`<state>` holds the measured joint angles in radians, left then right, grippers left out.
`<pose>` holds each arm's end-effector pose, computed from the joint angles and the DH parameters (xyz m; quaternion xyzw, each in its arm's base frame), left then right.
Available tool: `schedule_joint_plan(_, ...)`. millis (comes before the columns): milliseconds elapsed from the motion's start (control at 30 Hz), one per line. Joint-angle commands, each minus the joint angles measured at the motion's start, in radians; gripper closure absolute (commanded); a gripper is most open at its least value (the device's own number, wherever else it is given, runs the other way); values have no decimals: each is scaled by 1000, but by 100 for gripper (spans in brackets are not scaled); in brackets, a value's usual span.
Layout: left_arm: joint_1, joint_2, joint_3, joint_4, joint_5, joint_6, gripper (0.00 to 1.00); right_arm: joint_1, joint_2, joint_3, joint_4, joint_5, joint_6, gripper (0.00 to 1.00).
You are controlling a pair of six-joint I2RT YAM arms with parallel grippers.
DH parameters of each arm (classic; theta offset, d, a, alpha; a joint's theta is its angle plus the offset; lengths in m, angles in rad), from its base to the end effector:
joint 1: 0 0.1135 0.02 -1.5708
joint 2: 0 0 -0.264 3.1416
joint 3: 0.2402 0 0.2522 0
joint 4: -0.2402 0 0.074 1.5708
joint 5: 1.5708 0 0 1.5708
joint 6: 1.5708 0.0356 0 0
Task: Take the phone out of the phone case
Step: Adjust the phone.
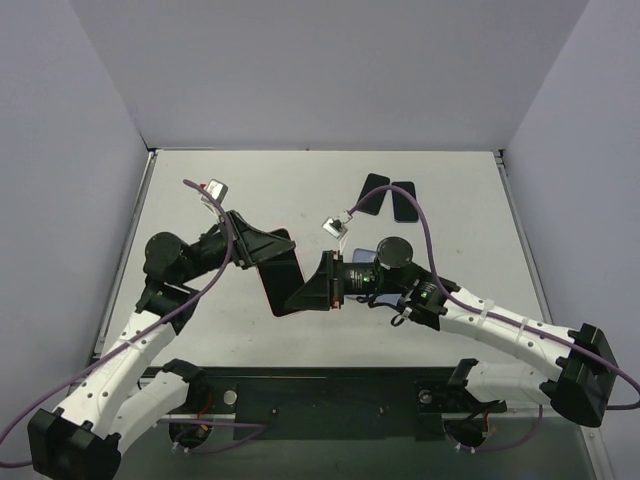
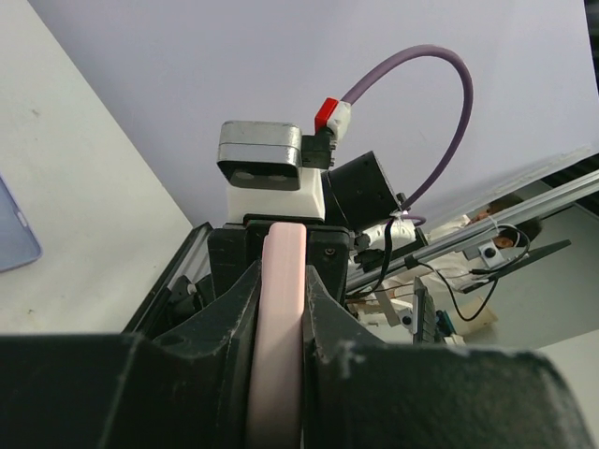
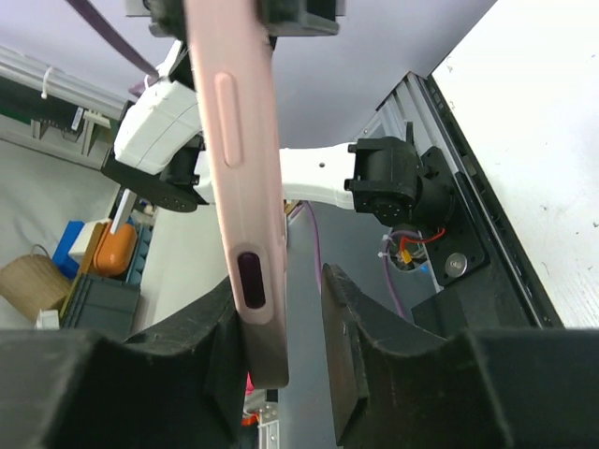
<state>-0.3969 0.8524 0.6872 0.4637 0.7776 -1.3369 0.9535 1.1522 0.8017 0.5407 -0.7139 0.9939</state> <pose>0.1681 -0.0975 0.3604 0.0229 0.6282 -0.7132 0.3101 0.1329 0.2275 0.3460 -0.2573 0.6019 0.7225 0.2222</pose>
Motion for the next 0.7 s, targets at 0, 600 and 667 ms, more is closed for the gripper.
schedule_joint_plan(0,-5,-16,113,-9,23,-2,100,-51,-51,-27,36,21,8,70)
schedule_joint_plan(600,62,99,201,-86,133,-45,100,-59,-20,27,176,-242,25,79)
schedule_joint_plan(667,73,100,199,-70,147,-56,100,-59,-6,37,176,-258,17,79)
